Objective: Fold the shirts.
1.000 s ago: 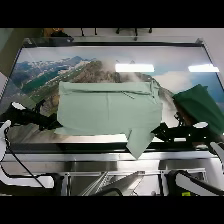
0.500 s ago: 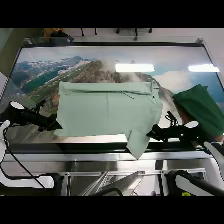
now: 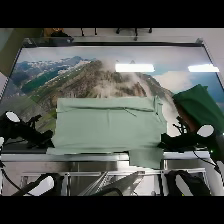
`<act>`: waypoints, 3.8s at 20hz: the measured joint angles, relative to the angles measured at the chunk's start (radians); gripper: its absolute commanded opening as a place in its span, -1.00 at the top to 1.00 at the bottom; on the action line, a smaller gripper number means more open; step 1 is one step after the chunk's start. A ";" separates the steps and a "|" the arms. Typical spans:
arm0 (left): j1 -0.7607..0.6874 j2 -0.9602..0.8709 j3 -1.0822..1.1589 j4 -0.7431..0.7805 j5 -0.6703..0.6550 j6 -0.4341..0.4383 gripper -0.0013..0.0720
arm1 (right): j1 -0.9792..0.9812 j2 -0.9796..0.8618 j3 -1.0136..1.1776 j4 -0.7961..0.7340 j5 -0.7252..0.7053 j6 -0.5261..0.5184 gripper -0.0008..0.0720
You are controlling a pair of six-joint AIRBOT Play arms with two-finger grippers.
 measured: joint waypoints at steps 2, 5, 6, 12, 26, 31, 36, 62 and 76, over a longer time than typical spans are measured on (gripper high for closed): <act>-0.002 0.041 0.011 -0.008 -0.002 -0.010 0.93 | 0.000 0.024 0.029 -0.007 -0.011 -0.011 0.93; -0.004 0.039 0.114 -0.059 0.001 -0.016 0.93 | 0.000 -0.043 0.122 0.051 -0.100 -0.116 0.93; -0.005 0.021 0.161 -0.079 0.005 -0.017 0.93 | 0.000 -0.090 0.162 0.088 -0.135 -0.166 0.93; -0.008 -0.191 0.472 -0.228 0.082 -0.021 0.93 | 0.050 -0.524 0.505 0.303 -0.325 -0.417 0.93; -0.133 -0.698 0.983 -0.274 0.048 -0.018 -0.70 | 0.005 -0.877 0.849 0.274 -0.298 -0.499 -0.90; -0.119 -0.687 1.071 -0.256 -0.043 -0.053 -0.70 | -0.112 -0.863 0.824 0.247 -0.214 -0.488 -0.91; -0.151 -0.640 1.088 -0.252 -0.068 -0.066 -0.70 | -0.132 -0.937 0.783 0.276 -0.182 -0.502 -0.90; -0.999 -0.989 1.194 -0.489 0.427 -0.068 0.93 | 0.086 -0.684 1.180 0.171 0.169 -0.356 0.93; -0.563 -0.532 1.285 -0.795 0.062 0.007 0.93 | 0.440 -0.772 1.227 0.204 -0.022 -0.279 0.93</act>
